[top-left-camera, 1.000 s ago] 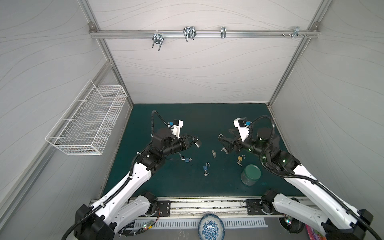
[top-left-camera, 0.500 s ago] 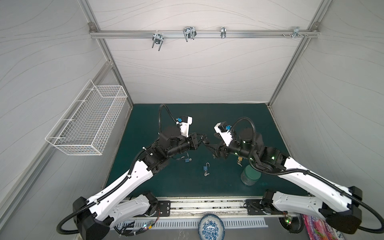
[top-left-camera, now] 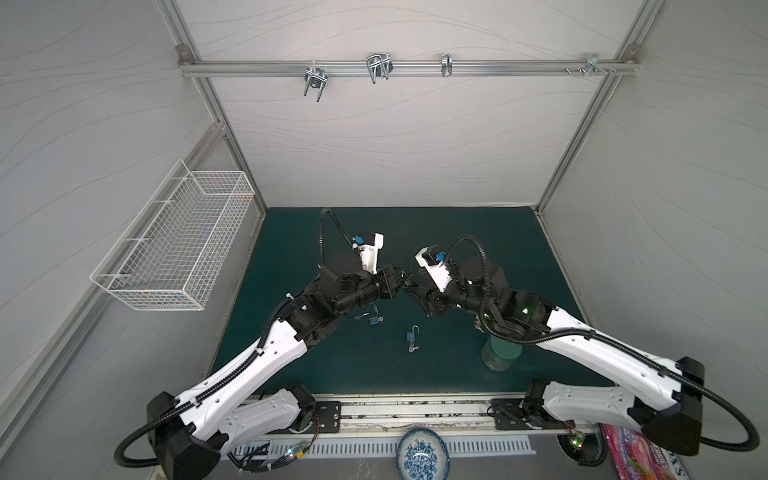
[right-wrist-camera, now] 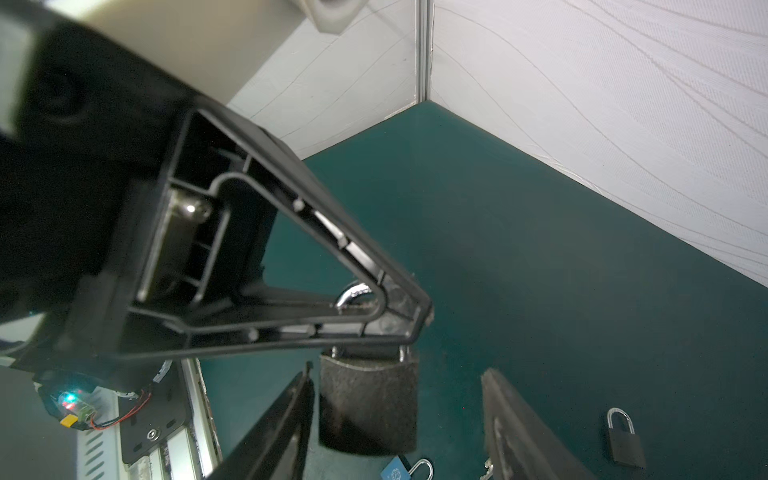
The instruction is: Lock with the key
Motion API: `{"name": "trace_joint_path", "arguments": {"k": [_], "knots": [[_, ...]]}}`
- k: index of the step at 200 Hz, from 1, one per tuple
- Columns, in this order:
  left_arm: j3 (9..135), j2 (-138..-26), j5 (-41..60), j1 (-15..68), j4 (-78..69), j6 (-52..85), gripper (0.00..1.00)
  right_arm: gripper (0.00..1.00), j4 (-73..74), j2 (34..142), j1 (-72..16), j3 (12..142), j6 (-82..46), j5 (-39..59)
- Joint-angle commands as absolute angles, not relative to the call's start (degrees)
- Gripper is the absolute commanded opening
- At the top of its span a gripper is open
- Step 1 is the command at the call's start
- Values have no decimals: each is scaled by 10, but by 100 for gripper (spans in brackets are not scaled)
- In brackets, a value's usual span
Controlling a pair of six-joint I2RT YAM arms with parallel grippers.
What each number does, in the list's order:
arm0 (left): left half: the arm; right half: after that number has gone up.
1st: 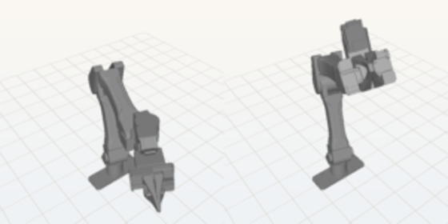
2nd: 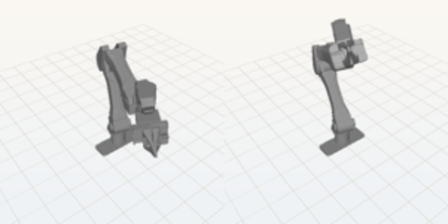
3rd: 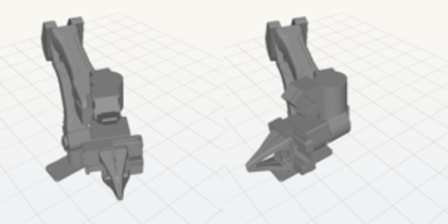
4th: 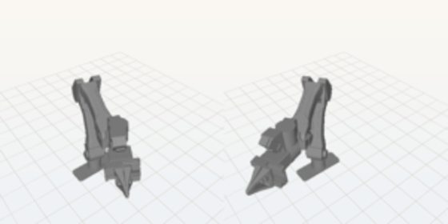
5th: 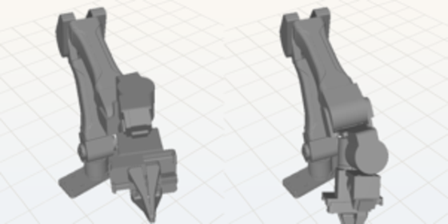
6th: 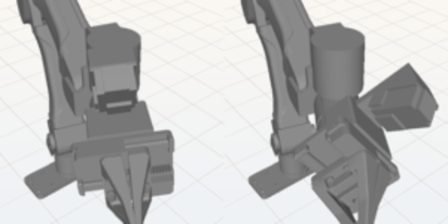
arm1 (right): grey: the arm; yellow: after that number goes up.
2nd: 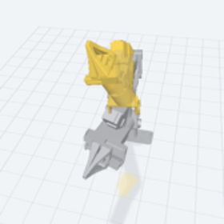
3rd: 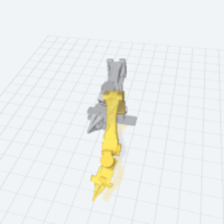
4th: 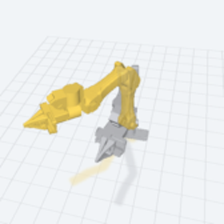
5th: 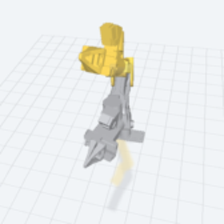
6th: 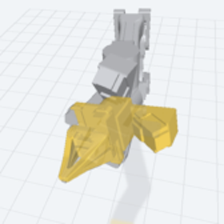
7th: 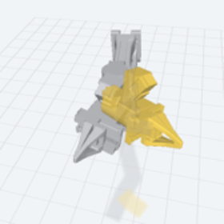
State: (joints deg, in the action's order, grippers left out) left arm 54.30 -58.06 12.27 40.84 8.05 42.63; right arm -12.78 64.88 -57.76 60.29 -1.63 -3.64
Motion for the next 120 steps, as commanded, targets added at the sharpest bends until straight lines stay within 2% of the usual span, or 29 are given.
{"name": "trace_joint_path", "arguments": {"k": [1, 55, 120], "knots": [[551, -578, 112, 411, 54, 427, 0, 59, -102, 650, -582, 603, -14, -28], [541, -572, 110, 411, 48, 429, 0, 45, -100, 660, -582, 604, -24, -16], [520, -563, 111, 411, 25, 436, 0, 15, -103, 646, -582, 592, -41, -7]]}}
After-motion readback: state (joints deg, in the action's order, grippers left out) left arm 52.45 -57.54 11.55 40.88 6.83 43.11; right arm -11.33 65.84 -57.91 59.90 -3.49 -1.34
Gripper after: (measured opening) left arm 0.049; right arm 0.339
